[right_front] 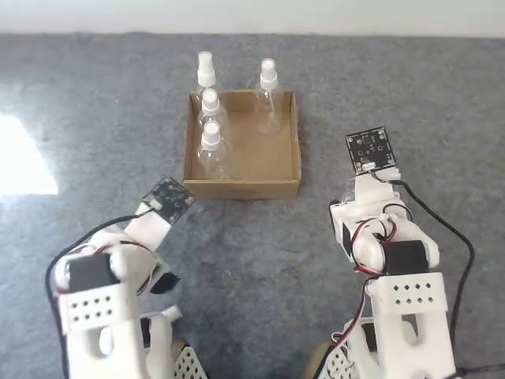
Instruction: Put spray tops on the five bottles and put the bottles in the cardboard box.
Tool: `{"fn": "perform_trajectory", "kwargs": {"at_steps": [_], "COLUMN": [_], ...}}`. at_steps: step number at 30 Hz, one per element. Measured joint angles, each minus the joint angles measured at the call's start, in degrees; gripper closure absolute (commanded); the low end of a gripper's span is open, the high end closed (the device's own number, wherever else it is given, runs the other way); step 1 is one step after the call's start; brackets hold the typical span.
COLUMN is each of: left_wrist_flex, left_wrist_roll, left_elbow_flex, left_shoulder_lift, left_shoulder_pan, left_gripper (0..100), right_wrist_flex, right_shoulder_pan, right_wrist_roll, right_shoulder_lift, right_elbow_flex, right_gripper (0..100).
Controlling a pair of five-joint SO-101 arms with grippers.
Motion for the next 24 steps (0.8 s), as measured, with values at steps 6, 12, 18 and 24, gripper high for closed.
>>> {"fn": "perform_trajectory", "kwargs": {"at_steps": [6, 12, 18, 24], "left_wrist_flex": [0.0, -0.1, -0.3, -1.3], "left_wrist_roll": [-6.8, -14.5, -20.0, -23.1], "left_elbow_flex": [-0.4, -1.6, -1.6, -1.7], "left_shoulder_lift": [9.3, 18.5, 25.2, 30.0], "left_shoulder_pan": [2.7, 2.7, 3.0, 2.9], "left_gripper": [68, 69, 71, 71], "right_wrist_flex": [0.0, 0.0, -0.1, -0.1], "right_shoulder_pan": [0.0, 0.0, 0.0, 0.0], "right_wrist_roll": [0.0, 0.0, 0.0, 0.0], "right_shoulder_lift": [0.0, 0.0, 0.0, 0.0], "right_elbow_flex": [0.0, 0.0, 0.0, 0.0], "right_gripper": [90.8, 90.8, 90.8, 90.8]}}
